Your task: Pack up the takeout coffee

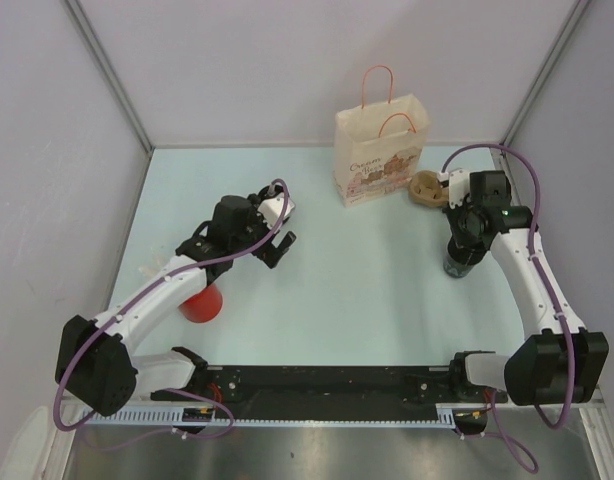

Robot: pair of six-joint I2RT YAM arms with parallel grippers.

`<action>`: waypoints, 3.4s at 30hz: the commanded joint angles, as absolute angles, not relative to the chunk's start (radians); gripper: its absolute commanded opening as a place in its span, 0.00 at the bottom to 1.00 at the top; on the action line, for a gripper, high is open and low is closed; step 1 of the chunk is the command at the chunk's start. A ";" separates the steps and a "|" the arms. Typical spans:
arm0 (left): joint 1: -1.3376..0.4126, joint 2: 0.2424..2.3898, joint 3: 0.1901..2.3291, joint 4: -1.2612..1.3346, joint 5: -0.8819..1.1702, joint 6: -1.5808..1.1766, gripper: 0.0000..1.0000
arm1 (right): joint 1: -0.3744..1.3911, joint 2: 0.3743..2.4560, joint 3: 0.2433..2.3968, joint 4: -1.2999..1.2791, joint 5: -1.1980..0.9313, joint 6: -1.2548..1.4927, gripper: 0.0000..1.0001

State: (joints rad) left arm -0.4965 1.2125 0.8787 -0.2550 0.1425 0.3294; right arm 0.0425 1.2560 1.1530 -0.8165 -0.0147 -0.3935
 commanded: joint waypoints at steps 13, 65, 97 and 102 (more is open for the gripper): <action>-0.491 1.213 0.877 -0.219 0.156 0.313 0.99 | 0.063 1.158 1.154 -0.749 0.057 -0.390 0.00; -0.491 1.223 0.884 -0.216 0.138 0.313 1.00 | 0.327 1.046 1.155 -0.644 0.571 -0.543 0.00; -0.491 1.226 0.890 -0.216 0.094 0.322 0.99 | 0.546 1.137 1.155 -0.459 0.672 -0.640 0.00; -0.491 1.224 0.890 -0.218 0.080 0.327 0.99 | 0.594 1.195 1.155 -0.399 0.666 -0.641 0.00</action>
